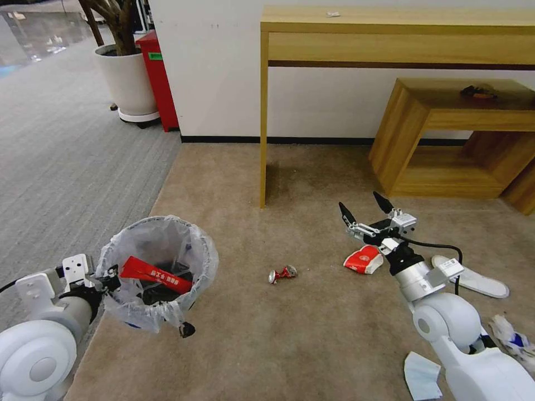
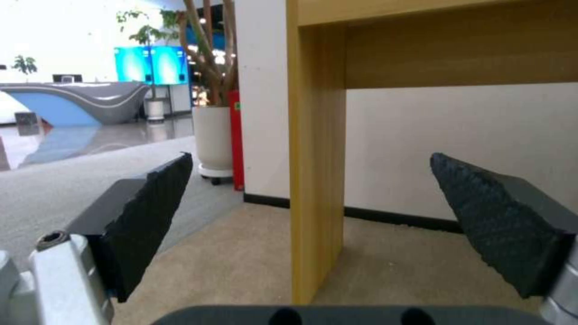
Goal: Pick up the trash bin and place the garbage on the floor into it.
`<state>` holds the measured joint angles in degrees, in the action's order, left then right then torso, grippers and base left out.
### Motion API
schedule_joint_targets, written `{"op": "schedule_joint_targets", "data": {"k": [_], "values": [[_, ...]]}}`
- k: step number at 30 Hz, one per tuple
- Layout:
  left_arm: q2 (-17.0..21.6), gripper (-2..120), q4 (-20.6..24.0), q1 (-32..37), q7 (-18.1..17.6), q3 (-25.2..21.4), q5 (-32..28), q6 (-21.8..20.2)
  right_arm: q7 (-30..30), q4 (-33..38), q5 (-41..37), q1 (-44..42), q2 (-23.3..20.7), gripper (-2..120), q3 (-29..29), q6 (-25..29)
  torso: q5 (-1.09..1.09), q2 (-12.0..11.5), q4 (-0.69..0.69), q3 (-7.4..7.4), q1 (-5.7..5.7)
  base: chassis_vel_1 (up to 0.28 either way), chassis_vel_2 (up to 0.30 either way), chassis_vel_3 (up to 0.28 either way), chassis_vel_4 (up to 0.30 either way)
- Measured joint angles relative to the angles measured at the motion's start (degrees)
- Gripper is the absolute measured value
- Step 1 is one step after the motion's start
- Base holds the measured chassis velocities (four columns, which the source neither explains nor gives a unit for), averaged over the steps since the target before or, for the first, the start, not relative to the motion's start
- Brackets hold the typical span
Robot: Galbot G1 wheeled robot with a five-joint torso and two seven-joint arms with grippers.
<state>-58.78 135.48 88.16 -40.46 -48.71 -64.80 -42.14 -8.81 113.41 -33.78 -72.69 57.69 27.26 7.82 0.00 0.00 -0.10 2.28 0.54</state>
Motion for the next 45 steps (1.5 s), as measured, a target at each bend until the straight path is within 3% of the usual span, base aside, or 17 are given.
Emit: {"op": "schedule_joint_targets", "data": {"k": [45], "values": [[0.11, 0, 0.56, 0.41, 0.11, 0.14, 0.19, 0.00, 0.22, 0.46, 0.16, -0.75, 0.19, 100, 0.06, 0.34, 0.00, 0.00, 0.00, -0.01, 0.00, -0.005, 0.134, 0.004, -0.133]]}}
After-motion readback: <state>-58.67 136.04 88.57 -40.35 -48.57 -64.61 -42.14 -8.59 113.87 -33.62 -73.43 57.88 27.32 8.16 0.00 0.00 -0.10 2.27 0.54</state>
